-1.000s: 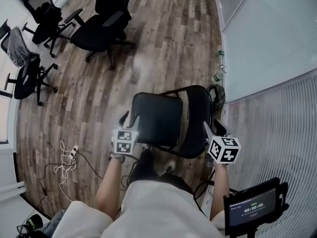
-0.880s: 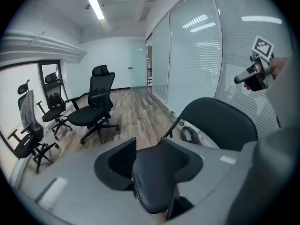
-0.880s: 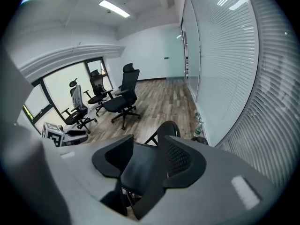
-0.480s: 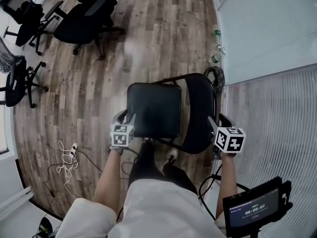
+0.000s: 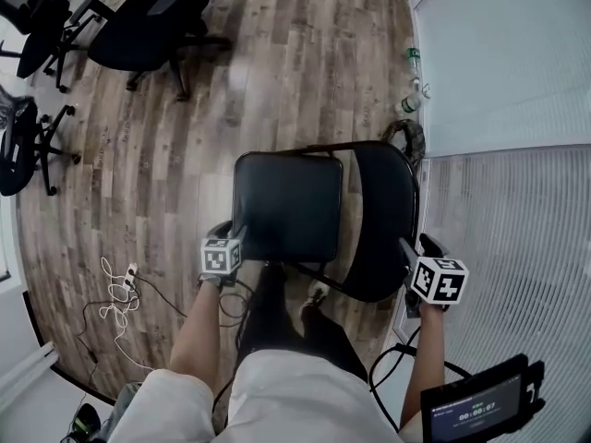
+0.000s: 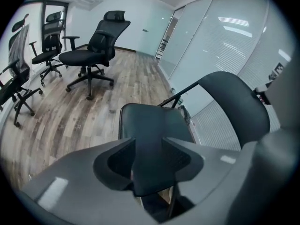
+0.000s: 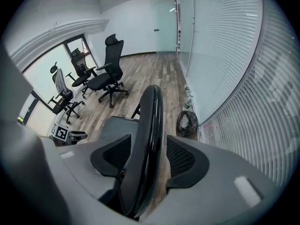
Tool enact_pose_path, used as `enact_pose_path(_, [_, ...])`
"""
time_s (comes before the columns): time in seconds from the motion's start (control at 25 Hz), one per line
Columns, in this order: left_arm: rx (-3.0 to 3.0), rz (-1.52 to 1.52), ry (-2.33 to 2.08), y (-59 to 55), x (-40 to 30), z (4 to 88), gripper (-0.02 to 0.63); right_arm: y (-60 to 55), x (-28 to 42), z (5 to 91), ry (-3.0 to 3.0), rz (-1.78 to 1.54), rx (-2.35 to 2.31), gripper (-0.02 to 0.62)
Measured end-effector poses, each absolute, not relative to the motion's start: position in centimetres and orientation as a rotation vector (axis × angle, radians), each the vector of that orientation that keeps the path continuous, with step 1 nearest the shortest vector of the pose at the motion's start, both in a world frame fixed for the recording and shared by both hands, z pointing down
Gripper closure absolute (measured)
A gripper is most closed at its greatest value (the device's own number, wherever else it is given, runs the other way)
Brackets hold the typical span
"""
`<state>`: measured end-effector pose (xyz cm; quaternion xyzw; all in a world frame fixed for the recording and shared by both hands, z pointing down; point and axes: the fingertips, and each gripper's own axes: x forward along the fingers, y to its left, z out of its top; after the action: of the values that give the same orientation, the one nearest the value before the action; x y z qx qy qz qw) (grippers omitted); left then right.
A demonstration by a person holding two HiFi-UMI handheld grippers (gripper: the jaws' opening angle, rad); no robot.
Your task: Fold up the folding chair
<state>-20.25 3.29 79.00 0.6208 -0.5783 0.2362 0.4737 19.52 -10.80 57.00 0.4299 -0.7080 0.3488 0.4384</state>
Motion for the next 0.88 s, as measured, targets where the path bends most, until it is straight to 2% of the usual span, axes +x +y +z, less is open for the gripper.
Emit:
enact_pose_path(0.28, [1.541, 0.653, -1.329, 3.3, -21.4, 82.9, 0.405, -10.0, 20.7, 57.2, -1.742, 0.859, 1.038, 0.35])
enact_pose_path(0.88, [1.396, 0.595, -1.283, 2.3, -22.8, 90.2, 0.367, -10.4, 19.8, 57.6, -1.763, 0.935, 1.035, 0.356])
